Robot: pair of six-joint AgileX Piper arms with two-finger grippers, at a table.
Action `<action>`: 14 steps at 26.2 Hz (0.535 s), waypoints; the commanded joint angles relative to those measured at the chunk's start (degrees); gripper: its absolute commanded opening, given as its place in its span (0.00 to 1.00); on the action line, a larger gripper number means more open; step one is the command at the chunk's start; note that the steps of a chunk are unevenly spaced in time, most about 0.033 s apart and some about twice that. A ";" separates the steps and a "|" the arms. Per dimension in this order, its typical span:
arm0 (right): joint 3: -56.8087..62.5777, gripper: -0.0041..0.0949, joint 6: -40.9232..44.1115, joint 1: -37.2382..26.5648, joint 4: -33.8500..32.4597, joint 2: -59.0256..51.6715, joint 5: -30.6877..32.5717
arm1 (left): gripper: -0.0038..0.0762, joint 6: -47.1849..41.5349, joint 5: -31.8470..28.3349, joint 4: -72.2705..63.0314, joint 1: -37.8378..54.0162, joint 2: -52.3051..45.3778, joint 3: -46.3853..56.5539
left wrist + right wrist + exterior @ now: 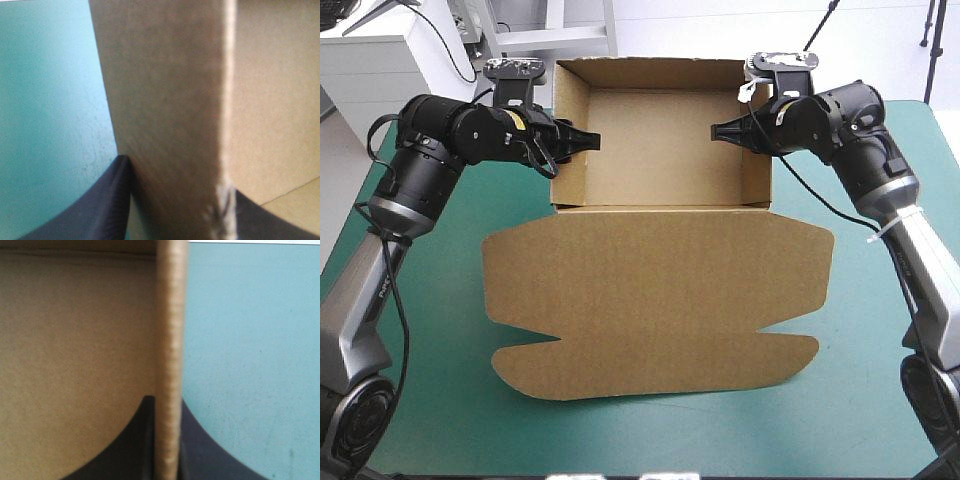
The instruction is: Fold the box
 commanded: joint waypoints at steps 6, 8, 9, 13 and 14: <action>-1.81 0.03 -2.06 0.26 1.44 -1.01 -1.56 | 0.17 0.86 0.47 -1.35 -0.40 0.56 -2.17; -1.81 0.03 -2.06 0.26 1.73 -0.62 -0.91 | 0.12 1.75 1.30 -1.54 -0.40 1.28 -2.17; -1.81 0.03 -2.97 0.26 2.57 -0.39 -0.06 | 0.08 1.85 1.86 -1.54 -0.40 1.70 -2.17; -1.81 0.03 -4.00 0.26 3.82 1.24 3.91 | 0.05 4.04 4.69 -1.31 -0.40 2.74 -2.17; -1.81 0.03 -4.14 0.26 3.82 1.26 4.89 | 0.05 4.44 5.50 -1.31 -0.40 2.90 -2.17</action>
